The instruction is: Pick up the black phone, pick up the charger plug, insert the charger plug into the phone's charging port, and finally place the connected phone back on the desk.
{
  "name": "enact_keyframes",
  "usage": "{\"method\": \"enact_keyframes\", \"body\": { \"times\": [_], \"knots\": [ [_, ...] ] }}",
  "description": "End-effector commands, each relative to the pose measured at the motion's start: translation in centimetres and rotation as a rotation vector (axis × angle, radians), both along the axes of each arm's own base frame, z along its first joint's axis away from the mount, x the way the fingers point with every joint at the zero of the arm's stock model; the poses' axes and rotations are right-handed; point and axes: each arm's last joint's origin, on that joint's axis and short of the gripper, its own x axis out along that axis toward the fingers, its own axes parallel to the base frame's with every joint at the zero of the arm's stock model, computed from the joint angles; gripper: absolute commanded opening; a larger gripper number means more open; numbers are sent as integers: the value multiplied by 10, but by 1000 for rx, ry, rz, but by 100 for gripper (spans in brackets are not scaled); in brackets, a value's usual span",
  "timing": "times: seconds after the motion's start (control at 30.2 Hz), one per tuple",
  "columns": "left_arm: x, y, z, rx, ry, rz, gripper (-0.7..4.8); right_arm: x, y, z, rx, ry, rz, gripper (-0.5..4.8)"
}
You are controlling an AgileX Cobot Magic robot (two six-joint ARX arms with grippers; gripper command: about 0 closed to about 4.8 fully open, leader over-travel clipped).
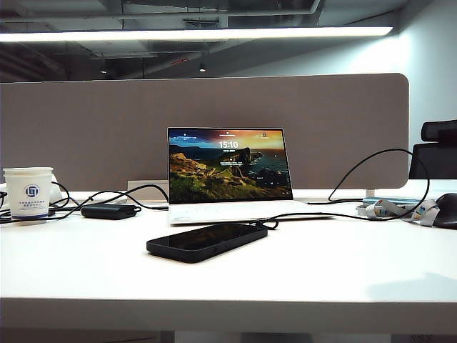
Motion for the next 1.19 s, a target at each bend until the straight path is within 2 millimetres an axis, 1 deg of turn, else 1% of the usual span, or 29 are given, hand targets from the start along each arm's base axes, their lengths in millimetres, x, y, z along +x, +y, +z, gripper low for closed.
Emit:
{"method": "enact_keyframes", "body": {
  "times": [0.03,0.53,0.63,0.69,0.79,0.89,0.99,1.19],
  "knots": [
    [0,0,1,0,-7,-4,30,0,0,3,5,-13,-2,1],
    [0,0,1,0,-8,-2,30,0,0,3,-1,-17,-2,1],
    [0,0,1,0,-8,-2,30,-1,-3,3,-50,-47,-68,1],
    [0,0,1,0,-8,-2,30,-1,-6,4,-44,-121,-137,1],
    [0,0,1,0,-8,-2,30,-4,-12,4,10,-318,-184,1],
    [0,0,1,0,-8,-2,30,-8,-19,1,29,-450,-253,1],
    [0,0,1,0,-8,-2,30,-10,-25,-5,23,-483,-309,1],
    [0,0,1,0,-8,-2,30,-8,-30,-26,1,-449,-368,1]
  ]
}}
